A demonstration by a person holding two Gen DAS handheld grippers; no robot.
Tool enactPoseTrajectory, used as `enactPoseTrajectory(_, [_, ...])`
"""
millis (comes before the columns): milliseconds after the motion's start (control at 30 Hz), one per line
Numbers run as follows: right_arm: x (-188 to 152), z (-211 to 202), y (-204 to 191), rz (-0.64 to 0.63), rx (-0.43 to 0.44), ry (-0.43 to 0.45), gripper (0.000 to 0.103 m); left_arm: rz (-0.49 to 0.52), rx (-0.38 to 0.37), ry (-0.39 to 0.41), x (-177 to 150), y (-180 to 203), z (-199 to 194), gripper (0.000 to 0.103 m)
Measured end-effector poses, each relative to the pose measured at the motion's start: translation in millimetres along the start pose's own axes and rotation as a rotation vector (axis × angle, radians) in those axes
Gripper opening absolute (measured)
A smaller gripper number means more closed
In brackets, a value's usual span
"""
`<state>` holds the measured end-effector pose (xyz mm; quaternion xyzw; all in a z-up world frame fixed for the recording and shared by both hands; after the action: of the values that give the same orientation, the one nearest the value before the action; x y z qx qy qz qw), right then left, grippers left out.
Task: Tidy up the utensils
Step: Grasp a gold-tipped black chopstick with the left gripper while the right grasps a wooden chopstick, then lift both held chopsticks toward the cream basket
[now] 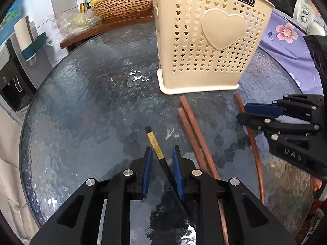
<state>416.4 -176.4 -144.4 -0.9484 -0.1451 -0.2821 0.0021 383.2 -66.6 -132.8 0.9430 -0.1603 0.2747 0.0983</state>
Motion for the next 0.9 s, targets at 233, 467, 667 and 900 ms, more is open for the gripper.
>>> enactPoseTrajectory(233, [9.8, 5.7, 2.1, 0.059, -0.015, 0.007, 0.016, -0.011, 0.009, 0.008, 2.4, -2.9, 2.0, 0.011])
enactPoseTrajectory(467, [9.3, 5.1, -3.3, 0.095, -0.023, 0.008, 0.012, -0.029, 0.009, 0.014, 0.4, -1.8, 0.9, 0.007])
enactPoseTrajectory(667, [4.9, 2.3, -0.4, 0.147, 0.009, 0.016, 0.008, -0.067, 0.0, 0.009, -0.9, -2.3, -0.2, 0.007])
enactPoseTrajectory(900, [-0.8, -9.7, -1.8, 0.144, 0.043, 0.041, 0.008, -0.1, -0.026, 0.034, 2.7, -6.9, -11.5, 0.007])
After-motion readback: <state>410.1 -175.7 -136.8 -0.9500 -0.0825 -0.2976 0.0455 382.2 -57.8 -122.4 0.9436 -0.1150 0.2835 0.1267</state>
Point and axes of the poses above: each gripper's, at about its wrist camera, not at the fingertips, and z roughly the way its jaws point, y to its right, x to its top, the point moved 8 cm from there along z, roughly the way its jaws point, and after that the axes turned 7 degrees about -x, right-handed, at the moved point
